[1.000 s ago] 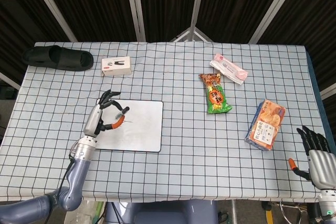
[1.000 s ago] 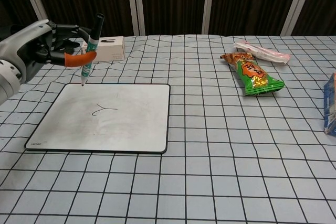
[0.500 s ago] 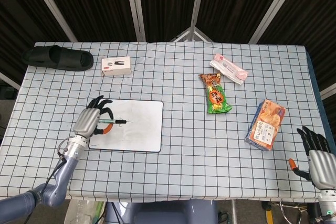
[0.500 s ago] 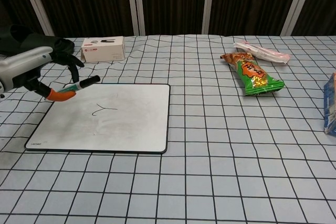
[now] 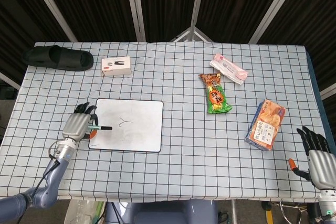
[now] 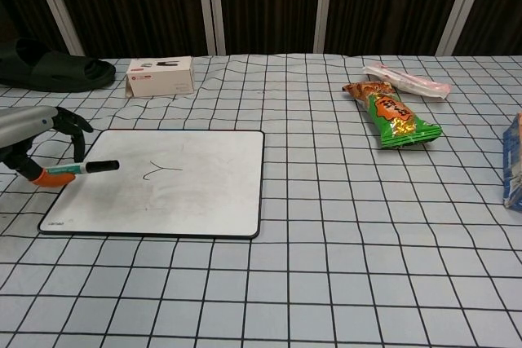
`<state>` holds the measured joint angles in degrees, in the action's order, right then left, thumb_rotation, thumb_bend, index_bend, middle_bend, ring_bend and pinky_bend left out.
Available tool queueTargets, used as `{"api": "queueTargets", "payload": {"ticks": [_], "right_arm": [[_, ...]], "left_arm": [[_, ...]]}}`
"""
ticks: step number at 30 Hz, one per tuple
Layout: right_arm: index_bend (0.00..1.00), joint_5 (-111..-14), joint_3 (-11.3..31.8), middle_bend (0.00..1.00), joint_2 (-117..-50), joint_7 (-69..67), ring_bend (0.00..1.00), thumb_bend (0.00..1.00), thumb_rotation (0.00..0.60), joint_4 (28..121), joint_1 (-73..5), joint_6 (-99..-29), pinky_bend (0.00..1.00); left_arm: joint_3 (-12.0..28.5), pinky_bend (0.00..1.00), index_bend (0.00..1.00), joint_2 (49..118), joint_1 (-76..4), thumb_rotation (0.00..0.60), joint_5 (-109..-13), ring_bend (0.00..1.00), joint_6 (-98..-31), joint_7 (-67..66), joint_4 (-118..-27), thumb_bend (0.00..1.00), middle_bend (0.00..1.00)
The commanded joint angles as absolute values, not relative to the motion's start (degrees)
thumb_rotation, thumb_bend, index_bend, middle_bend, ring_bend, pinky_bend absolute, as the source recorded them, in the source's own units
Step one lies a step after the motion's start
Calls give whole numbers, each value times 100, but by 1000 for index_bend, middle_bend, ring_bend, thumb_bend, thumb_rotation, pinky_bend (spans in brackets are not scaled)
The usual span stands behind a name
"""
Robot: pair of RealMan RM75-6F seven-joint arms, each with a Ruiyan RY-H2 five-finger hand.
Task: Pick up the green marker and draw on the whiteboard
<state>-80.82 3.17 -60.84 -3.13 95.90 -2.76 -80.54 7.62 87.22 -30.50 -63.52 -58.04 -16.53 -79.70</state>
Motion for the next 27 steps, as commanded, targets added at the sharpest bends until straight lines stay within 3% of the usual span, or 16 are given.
{"api": "queueTargets", "payload": {"ticks": [1,7,14,27], "right_arm": [[0,-8072,320,0,-6076,-323,0,354,600,9596,-270,-8060,0],[0,-8061,320,0,-6069,-335,0,354,600,9603,-260,-8063,0],[0,-8079,315,0,-6080,-314,0,354,600,9600,-252,-8085,0],[0,-8079,317,0,-6074,-328,0,354,600,9587,-249,-8081,0]], "left_arm": [[724,31,618,8707,-3041,600,-6335,7,-5819,-1755,-8007,461,109],[708,28,602,8616,-3035,600,-6300,4,-5859,-1883,-7987,441,93],[710,0,455,8532,-3063,600,-6186,0,-5737,-1909,-8012,295,0],[696,0,247,8285,-2988,600,-6136,0,-5848,-1892,-8411,226,0]]}}
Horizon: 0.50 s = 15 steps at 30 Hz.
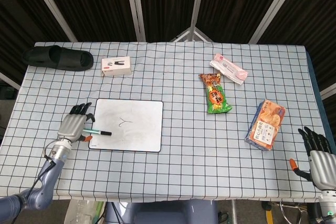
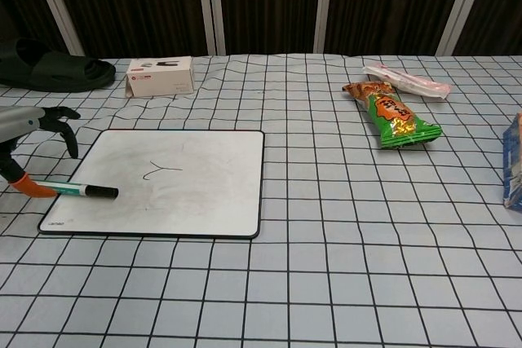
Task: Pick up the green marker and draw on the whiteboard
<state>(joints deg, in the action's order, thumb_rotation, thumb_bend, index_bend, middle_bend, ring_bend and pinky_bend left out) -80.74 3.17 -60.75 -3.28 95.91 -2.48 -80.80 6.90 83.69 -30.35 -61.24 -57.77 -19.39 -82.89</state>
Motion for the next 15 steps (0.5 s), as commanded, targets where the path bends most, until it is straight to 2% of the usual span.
{"api": "queueTargets", "payload": {"ticks": [1,5,6,9,12,15], "right_arm": [[0,-8080,317,0,-6073,-329,0,354,600,9587,-250,-8080,0],[0,-8111,300,0,-6058,-336,0,354,600,9588,-242,-8088,0],[0,-8134,300,0,-6061,-340,0,354,600,9578,-242,-8101,0],[0,-8276,283,0,-6064,-366,0,355,600,9520,-228,-8200,0],[0,-8411,250,0,-6107,-286,0,355,600,9396,-244,-8236,0],[0,-8445,236,0,-6122,-242,0,354,600,9374,-269,-8204,0]], "left_arm": [[701,0,208,8239,-2965,600,-6145,0,-5885,-1865,-8486,224,0],[709,0,20,7921,-2789,600,-6294,0,-6214,-1742,-8960,149,0],[680,0,4,7787,-2713,600,-6328,0,-6321,-1746,-9148,126,0],[535,0,0,7378,-2507,600,-6394,0,-6568,-1877,-9700,63,0],[253,0,0,6955,-2123,600,-6895,0,-7222,-2027,-10175,48,0],[-36,0,0,6781,-1728,600,-7491,0,-7864,-1975,-10272,48,0]]}}
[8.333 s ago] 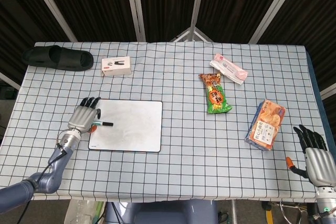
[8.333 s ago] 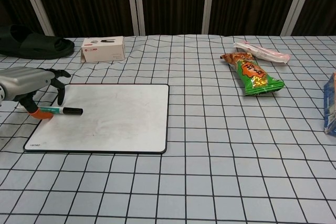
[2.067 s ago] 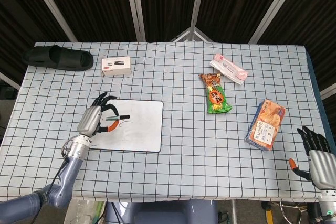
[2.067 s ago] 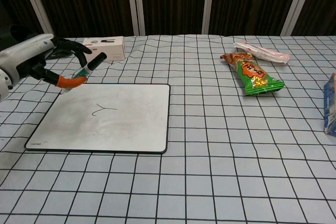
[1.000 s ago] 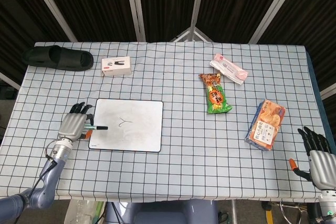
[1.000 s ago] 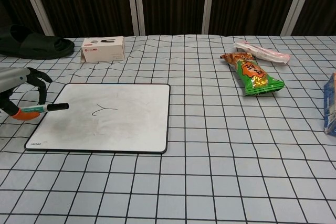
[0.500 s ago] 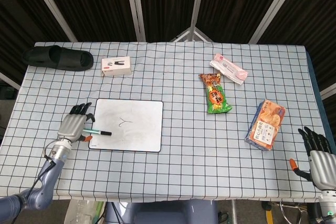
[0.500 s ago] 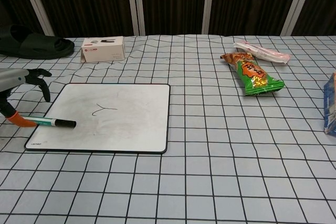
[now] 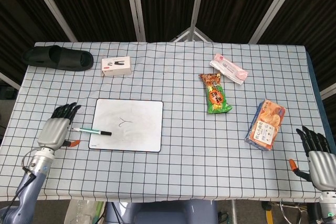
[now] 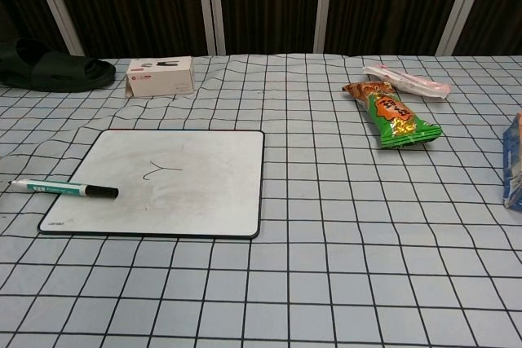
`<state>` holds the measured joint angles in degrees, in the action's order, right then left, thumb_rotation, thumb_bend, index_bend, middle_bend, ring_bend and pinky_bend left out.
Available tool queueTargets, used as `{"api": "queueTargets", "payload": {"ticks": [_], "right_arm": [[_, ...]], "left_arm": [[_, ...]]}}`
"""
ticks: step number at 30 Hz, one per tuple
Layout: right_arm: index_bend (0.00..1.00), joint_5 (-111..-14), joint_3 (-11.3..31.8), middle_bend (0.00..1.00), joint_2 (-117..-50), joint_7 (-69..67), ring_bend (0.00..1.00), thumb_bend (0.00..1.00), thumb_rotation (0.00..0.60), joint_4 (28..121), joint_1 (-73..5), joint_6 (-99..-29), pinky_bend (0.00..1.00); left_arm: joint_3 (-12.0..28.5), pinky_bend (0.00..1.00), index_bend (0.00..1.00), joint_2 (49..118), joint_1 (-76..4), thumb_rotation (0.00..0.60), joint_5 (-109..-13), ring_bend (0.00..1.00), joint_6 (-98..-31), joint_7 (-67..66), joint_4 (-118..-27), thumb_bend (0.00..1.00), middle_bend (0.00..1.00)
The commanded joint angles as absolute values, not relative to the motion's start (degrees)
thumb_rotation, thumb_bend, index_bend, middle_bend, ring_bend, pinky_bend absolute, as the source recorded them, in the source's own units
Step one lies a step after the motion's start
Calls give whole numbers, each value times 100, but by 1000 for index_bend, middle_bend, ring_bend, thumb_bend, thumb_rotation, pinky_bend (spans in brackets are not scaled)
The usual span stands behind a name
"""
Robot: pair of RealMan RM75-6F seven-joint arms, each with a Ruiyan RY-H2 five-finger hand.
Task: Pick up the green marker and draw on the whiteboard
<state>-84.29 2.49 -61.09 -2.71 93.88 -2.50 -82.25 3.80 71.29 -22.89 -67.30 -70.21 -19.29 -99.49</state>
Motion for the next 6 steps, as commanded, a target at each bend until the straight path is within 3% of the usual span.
{"api": "queueTargets", "payload": {"ticks": [1,6], "right_arm": [[0,-8443,230,0,-6123,-209,0,354,600,9371,-284,-8173,0],[0,-8405,212,0,-6108,-133,0,354,600,9416,-310,-8086,0]], "left_arm": [[-152,0,0,6731,-1574,600,-7673,0,-8069,-1931,-10271,48,0],[-442,0,0,6644,-1114,600,-8052,0,-8604,-1771,-10179,48,0]]}}
